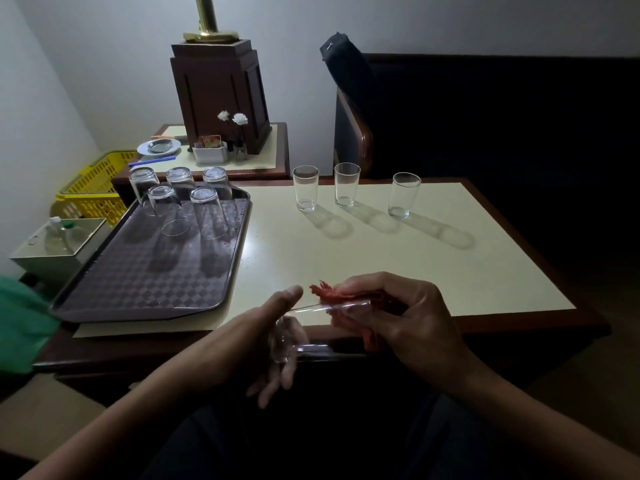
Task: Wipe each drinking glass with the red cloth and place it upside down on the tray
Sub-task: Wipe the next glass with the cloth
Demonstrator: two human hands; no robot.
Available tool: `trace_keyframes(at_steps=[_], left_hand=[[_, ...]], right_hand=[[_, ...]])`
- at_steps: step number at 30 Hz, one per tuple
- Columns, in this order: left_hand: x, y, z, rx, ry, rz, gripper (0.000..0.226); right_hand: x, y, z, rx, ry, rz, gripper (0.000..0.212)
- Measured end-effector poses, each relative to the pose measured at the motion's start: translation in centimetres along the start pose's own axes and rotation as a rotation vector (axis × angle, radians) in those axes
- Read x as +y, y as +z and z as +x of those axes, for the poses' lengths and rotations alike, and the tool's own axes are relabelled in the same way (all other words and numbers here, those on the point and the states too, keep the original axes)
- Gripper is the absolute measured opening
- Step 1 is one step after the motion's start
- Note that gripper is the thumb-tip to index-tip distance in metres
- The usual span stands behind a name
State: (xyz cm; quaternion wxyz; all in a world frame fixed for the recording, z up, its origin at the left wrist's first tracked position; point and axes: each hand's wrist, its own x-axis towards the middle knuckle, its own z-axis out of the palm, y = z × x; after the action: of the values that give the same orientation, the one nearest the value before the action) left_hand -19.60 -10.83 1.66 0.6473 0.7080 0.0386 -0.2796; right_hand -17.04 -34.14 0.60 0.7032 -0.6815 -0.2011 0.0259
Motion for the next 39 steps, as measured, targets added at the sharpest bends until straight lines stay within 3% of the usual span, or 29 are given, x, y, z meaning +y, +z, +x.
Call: trace_keyframes(at_steps=[3,6,8,10,13,16,18,20,23,28,30,32,33,37,39], left_hand=[[-0.5,-0.1,-0.2,0.068,0.245,0.113,0.042],[-0.4,-0.2,-0.6,0.08,0.466,0.087,0.056],[-0.1,-0.1,-0.6,0.069,0.452,0.14,0.048],[0.3,0.2,-0.6,0.106,0.34,0.229,0.041],[0.4,0.6,-0.4,0.029,0.099,0.17,0.061],[0.3,0.6,-0.6,0.062,0.294,0.093,0.04],[0.3,0.3,-0.8,0.124,0.454,0.121,0.052],[0.0,0.3,-0.6,0.133,0.483,0.091,0.054],[0.1,0.9,0.1,0.119,0.321,-0.082,0.044],[-0.8,0.5,1.5,0.006,-0.014,-0.309,0.084],[-1.1,0.0,1.7,-0.022,-0.051,-0.355,0.085],[-1.3,-0.6,1.9,0.02,-0.04,-0.353,0.067],[-1.4,-0.9,1.9,0.052,-0.013,-0.333,0.066],[-1.4,-2.2,1.3,0.159,0.17,-0.25,0.068],[-1.3,-2.1,1.2,0.197,0.216,-0.309,0.072]], right_hand=[[1.0,0.2,0.4,0.062,0.24,0.136,0.016],[2.2,0.4,0.4,0.051,0.425,0.213,0.014],[2.5,0.1,0.2,0.0,0.372,0.087,0.01],[2.0,0.2,-0.1,-0.006,0.237,0.003,0.018],[0.8,0.4,-0.1,0.038,0.127,0.0,0.027],[1.2,0.2,0.3,0.11,0.201,-0.032,0.02],[1.5,0.3,0.4,0.075,0.319,0.067,0.013],[1.4,0.5,0.3,0.079,0.328,0.047,0.007],[1.2,0.0,0.0,0.08,0.048,-0.167,0.017],[0.9,-1.5,0.3,-0.199,-0.828,-0.787,0.015],[0.5,-1.7,0.4,-0.281,-0.914,-0.823,0.017],[0.3,-2.2,0.2,-0.305,-0.787,-0.77,0.021],[0.2,-2.3,0.0,-0.283,-0.624,-0.673,0.025],[0.1,-2.8,1.3,0.048,0.302,0.231,0.028],[0.4,-2.8,1.8,0.068,0.529,0.47,0.042]])
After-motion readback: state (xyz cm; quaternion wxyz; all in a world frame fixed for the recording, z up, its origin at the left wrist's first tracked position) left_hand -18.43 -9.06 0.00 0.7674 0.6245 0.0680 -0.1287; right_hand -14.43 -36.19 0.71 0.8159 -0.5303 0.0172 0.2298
